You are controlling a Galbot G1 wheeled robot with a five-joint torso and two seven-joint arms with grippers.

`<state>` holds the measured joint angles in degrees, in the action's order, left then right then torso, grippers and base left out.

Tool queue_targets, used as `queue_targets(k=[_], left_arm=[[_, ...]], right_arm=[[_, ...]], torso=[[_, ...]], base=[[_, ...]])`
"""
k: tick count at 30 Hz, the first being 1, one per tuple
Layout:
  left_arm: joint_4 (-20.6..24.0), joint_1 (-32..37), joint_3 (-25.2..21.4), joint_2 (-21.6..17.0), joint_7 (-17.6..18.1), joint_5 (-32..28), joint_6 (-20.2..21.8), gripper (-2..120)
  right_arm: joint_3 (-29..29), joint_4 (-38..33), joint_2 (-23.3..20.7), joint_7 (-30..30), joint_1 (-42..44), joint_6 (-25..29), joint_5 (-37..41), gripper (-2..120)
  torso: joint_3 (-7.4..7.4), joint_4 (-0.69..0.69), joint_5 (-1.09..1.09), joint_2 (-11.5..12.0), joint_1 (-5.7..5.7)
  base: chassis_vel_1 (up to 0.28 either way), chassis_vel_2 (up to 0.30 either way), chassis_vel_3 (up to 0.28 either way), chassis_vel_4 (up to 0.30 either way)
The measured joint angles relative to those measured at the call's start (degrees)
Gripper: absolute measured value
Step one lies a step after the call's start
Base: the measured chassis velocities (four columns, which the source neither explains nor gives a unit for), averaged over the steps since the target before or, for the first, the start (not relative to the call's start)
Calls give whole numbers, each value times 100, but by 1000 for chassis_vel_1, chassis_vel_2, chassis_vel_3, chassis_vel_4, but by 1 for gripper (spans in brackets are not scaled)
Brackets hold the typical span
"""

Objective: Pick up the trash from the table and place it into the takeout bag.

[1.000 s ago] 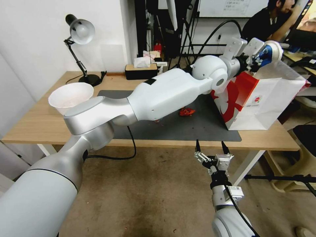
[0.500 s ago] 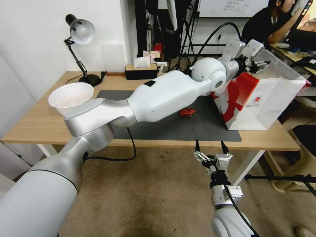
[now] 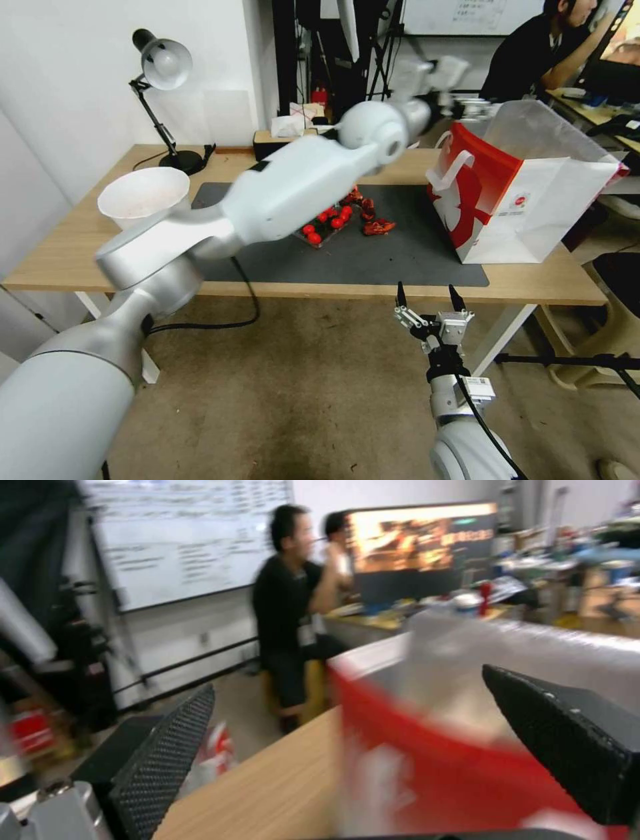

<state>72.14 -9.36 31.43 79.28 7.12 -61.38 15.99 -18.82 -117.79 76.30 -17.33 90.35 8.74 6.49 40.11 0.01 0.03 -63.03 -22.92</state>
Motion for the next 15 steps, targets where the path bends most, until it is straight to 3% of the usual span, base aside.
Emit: queue_targets(k=[4,8,11,13,15], left_arm=[[283,284,-224,-488,48,112,-4,100],[386,435,-363,-716,51,238,-20,100],[523,679,-595,-1055,37,469,-94,100],[893,1156,-957,-1552,-2,713,-164,100],[997,1306,-1073,-1681,-10,763,-187,100]], right_arm=[[29,0,1,0,-7,-8,-6,100],[37,0,1,0,0,-12,-11,100],[46,0,-10,-1,3,-24,-19,100],[89,0,-23,-2,-11,-68,-36,100],[101,0,-24,-3,-14,-82,-40,100]], torso=[[0,0,1,0,0],[0,0,0,0,0],[0,0,1,0,0],[0,-2,-1,0,0],[0,-2,-1,0,1]], base=[[0,0,0,0],[0,0,0,0],[0,0,0,0],[0,0,0,0],[0,0,0,0]])
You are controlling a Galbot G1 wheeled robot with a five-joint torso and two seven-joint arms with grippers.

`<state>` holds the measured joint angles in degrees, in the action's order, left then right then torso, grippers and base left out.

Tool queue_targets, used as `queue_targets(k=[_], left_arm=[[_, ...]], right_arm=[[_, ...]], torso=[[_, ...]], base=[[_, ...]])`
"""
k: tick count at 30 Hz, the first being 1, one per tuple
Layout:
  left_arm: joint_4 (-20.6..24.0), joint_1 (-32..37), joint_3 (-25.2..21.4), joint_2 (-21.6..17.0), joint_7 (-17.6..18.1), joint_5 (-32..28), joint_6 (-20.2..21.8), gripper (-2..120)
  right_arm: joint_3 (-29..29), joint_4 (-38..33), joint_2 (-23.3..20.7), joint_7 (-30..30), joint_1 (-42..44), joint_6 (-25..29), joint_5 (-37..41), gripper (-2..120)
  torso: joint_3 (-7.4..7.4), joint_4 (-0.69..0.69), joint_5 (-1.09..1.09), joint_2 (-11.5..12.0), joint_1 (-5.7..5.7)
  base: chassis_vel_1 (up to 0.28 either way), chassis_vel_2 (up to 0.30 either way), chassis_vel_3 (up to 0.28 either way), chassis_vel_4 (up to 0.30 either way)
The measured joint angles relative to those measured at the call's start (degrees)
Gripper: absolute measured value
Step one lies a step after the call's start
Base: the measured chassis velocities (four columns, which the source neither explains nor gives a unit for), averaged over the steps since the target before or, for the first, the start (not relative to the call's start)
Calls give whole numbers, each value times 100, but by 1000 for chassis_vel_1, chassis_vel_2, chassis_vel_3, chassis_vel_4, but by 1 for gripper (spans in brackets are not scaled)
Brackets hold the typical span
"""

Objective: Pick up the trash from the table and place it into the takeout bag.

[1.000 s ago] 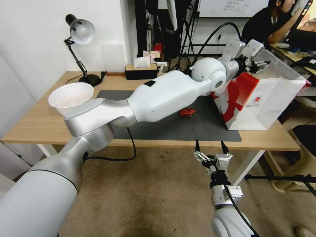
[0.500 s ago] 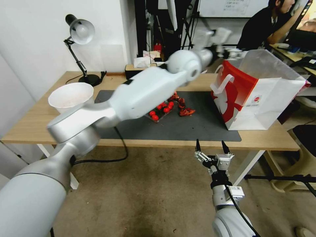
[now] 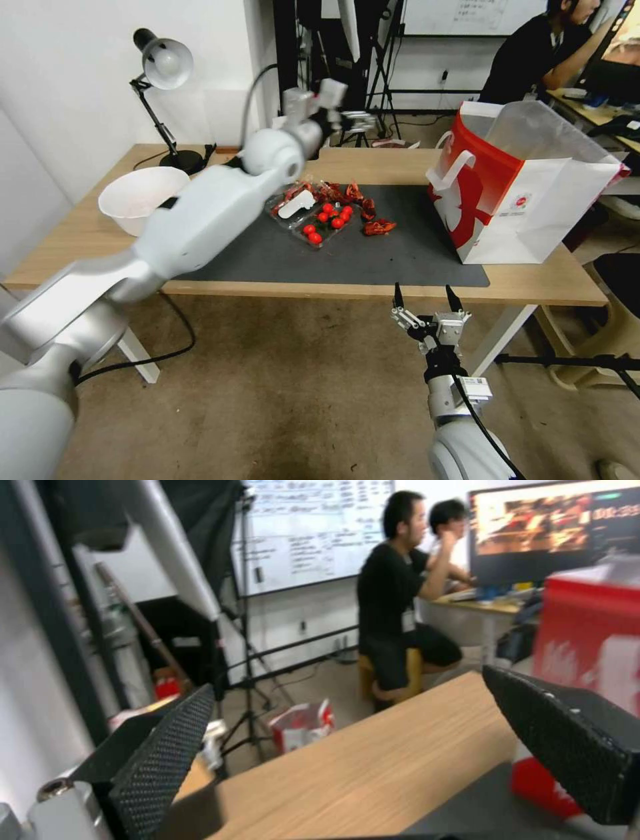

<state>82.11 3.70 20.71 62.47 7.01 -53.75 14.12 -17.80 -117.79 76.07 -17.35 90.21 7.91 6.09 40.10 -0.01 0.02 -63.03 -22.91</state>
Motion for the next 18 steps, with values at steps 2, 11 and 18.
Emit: queue_targets(k=[2,11,18], left_arm=[[242,397,-326,-297,-51,158,-72,100],[1274,1896,-1524,-1446,-119,442,-169,100],[2063,3265,-2642,-1882,-120,754,-374,100]], right_arm=[[23,-1,-6,-1,-4,-12,-19,100],[62,-13,-26,-3,-5,-19,-37,100],[83,-34,-22,-5,5,-19,-54,100]], torso=[[0,0,2,0,-1],[0,3,0,0,0],[0,3,-1,0,0]], base=[[0,0,0,0],[0,0,0,0],[0,0,0,0]])
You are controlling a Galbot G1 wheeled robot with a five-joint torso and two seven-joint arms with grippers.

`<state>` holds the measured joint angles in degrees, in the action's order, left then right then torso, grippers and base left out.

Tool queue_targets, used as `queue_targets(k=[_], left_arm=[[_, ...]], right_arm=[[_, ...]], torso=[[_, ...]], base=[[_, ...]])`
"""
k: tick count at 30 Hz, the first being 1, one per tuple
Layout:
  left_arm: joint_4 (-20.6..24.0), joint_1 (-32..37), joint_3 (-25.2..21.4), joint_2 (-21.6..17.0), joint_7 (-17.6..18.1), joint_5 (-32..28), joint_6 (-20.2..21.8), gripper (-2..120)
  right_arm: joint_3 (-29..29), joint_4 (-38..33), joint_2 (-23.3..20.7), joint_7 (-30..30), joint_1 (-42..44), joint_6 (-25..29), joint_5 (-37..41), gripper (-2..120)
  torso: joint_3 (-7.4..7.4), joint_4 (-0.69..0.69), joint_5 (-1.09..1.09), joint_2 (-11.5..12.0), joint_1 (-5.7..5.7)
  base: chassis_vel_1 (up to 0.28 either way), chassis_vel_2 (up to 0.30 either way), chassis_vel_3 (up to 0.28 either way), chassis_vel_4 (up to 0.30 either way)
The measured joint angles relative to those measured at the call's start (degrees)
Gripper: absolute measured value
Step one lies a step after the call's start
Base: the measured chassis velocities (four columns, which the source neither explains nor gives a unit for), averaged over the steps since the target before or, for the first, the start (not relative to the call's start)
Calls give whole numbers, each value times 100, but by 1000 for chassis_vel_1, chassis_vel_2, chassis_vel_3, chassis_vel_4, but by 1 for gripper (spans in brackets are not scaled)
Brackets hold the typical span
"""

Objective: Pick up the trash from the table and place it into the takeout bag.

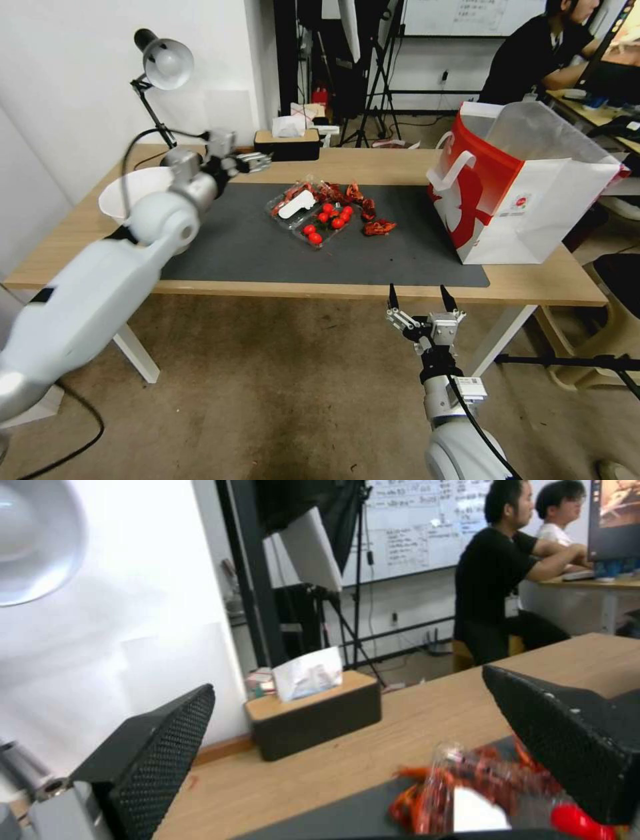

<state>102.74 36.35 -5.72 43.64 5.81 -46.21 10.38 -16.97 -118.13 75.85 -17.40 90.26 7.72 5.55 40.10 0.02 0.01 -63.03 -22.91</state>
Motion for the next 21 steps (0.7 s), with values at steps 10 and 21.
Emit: queue_targets(k=[10,21], left_arm=[[670,1740,-1145,-84,47,533,-501,100],[1002,3357,-2267,448,-2,1242,-882,100]], right_arm=[[22,-9,16,-1,26,34,-29,100],[24,21,12,-2,9,72,-40,100]], torso=[[0,-2,-1,1,0],[0,-2,-1,0,0]], base=[[0,0,0,0],[0,0,0,0]])
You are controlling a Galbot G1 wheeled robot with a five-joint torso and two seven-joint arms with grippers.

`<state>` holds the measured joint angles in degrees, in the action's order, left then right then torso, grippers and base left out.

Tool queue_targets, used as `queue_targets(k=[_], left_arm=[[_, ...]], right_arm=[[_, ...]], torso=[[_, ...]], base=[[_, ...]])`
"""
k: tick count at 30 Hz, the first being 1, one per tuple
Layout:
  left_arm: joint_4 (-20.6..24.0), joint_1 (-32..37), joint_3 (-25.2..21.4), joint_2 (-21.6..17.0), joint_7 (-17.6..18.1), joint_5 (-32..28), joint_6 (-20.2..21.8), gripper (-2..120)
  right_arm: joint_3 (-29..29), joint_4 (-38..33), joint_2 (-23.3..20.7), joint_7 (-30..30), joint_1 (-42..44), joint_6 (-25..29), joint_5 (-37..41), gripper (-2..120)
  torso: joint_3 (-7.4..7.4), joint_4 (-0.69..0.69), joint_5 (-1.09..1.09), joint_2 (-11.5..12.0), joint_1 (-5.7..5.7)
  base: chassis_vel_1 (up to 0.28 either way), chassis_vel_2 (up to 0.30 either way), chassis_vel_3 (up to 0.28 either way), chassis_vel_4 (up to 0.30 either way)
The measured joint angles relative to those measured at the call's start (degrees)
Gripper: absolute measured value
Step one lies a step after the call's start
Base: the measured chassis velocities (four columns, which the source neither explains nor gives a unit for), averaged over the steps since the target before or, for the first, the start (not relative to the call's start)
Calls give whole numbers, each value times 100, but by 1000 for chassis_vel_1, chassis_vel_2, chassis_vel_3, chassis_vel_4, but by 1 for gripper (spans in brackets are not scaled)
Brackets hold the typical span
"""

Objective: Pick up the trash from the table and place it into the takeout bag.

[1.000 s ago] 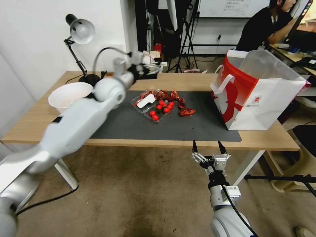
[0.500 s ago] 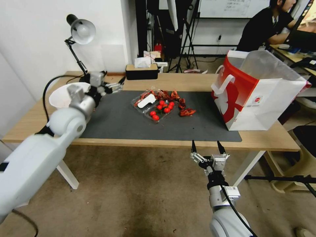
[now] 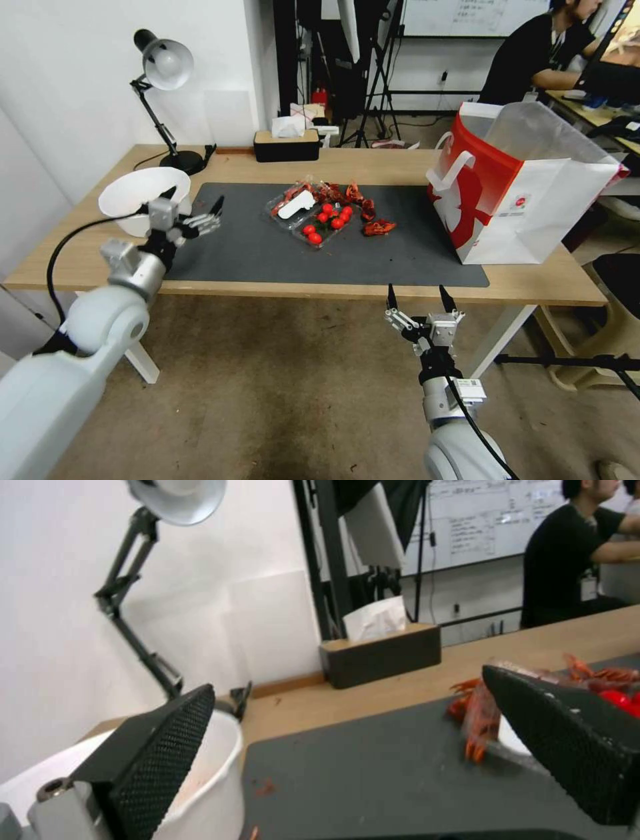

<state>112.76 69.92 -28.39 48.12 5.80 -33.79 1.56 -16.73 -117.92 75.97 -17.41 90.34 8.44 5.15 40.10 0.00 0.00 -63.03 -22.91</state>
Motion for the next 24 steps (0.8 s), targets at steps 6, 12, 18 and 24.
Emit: queue_targets(k=[6,12,18,24], left_arm=[[163,679,-348,238,-107,273,-183,100],[215,1419,-517,502,-173,667,-552,100],[119,1798,-540,690,-239,840,-911,100],[70,1950,-568,839,-247,868,-1086,100]], right_arm=[[13,20,9,0,-2,11,-3,100],[15,27,22,-6,-9,11,-17,100],[4,33,20,-14,-13,11,-17,100],[2,32,29,-19,12,11,-17,100]], torso=[[0,0,0,0,0],[0,1,0,0,0],[0,0,0,0,0],[1,-1,0,0,0]], base=[[0,0,0,0],[0,0,0,0],[0,0,0,0],[0,0,0,0]])
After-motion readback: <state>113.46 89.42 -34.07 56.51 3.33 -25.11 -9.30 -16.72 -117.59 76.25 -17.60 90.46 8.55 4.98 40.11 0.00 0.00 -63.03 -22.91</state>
